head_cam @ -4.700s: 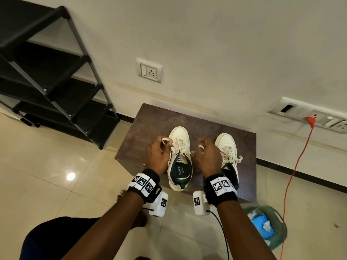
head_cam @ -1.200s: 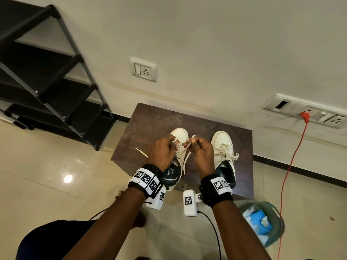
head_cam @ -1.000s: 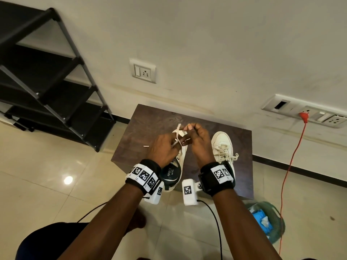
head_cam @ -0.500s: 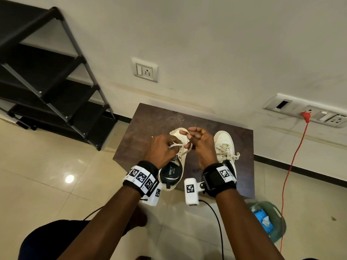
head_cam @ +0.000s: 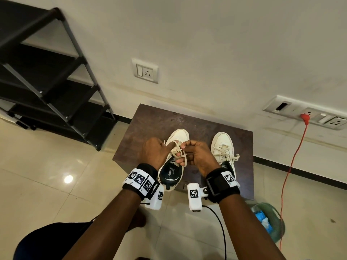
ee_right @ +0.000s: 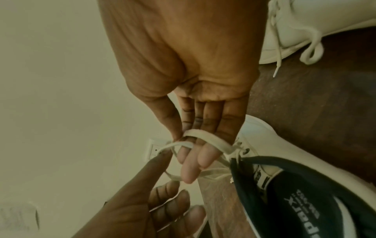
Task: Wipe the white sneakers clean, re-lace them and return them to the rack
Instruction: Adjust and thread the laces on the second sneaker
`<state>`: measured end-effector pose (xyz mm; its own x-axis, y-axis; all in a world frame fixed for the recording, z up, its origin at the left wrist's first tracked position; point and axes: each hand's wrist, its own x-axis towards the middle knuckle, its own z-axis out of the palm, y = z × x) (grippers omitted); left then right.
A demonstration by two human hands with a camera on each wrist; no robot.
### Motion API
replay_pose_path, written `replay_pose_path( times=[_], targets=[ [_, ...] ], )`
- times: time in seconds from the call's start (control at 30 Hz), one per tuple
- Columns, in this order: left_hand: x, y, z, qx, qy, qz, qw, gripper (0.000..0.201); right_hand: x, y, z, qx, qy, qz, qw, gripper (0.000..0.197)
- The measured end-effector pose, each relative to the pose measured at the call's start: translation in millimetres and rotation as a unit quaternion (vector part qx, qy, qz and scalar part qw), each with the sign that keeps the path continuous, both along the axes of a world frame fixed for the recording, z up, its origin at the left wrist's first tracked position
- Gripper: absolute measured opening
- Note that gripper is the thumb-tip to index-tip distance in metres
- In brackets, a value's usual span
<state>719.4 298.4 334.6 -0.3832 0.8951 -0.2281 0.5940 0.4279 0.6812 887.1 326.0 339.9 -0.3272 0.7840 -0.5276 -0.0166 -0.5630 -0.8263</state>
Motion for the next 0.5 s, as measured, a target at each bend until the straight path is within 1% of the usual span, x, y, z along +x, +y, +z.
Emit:
replay_pose_path(
  times=[0.03, 0.07, 0.1, 0.17, 0.2, 0.27, 0.33, 0.37, 0.43, 0.5],
  targets=[
    [1.8, -0.9, -1.9, -0.011, -0.014, 0.005, 1.000, 0.060, 1.3, -1.2, 0.0, 0.007, -0.003, 0.005, 1.000, 0.008],
    [3.8, -1.2, -2.6, -0.017, -0.047, 0.007, 0.999, 0.064, 2.6, -2.3, -0.2, 0.013, -0.001, 0.006, 1.000, 0.009],
    [6.1, -0.4, -0.8, -0.029, -0.100, 0.007, 0.995, 0.065, 3.5, -2.9, -0.1, 0.018, 0.003, 0.005, 1.000, 0.009],
    [9.5, 2.6, 2.7, -0.072, -0.216, 0.022, 0.973, 0.060, 5.0, -2.7, -0.2, 0.026, 0.013, 0.003, 1.000, 0.010],
    [10.1, 3.9, 4.0, -0.089, -0.255, 0.033, 0.962, 0.055, 5.6, -2.3, 0.2, 0.028, 0.016, 0.003, 0.999, 0.009],
    [10.8, 6.8, 3.7, -0.088, -0.294, 0.052, 0.950, 0.040, 6.4, -1.0, 1.8, 0.032, 0.019, 0.008, 0.999, 0.008],
    [12.3, 7.9, 7.3, -0.057, -0.330, 0.075, 0.939, 0.020, 7.9, 0.3, 3.4, 0.040, 0.011, 0.016, 0.999, 0.009],
    [12.3, 8.4, 10.1, -0.046, -0.359, 0.091, 0.928, 0.017, 8.4, 0.6, 4.4, 0.044, 0.007, 0.019, 0.999, 0.008],
    [11.6, 9.7, 16.0, -0.039, -0.405, 0.111, 0.907, 0.023, 8.3, 1.2, 4.4, 0.052, 0.010, 0.019, 0.998, 0.008],
    [11.2, 11.8, 20.2, -0.028, -0.416, 0.124, 0.900, 0.021, 7.9, 1.9, 4.1, 0.067, 0.020, 0.007, 0.998, 0.005]
  ],
)
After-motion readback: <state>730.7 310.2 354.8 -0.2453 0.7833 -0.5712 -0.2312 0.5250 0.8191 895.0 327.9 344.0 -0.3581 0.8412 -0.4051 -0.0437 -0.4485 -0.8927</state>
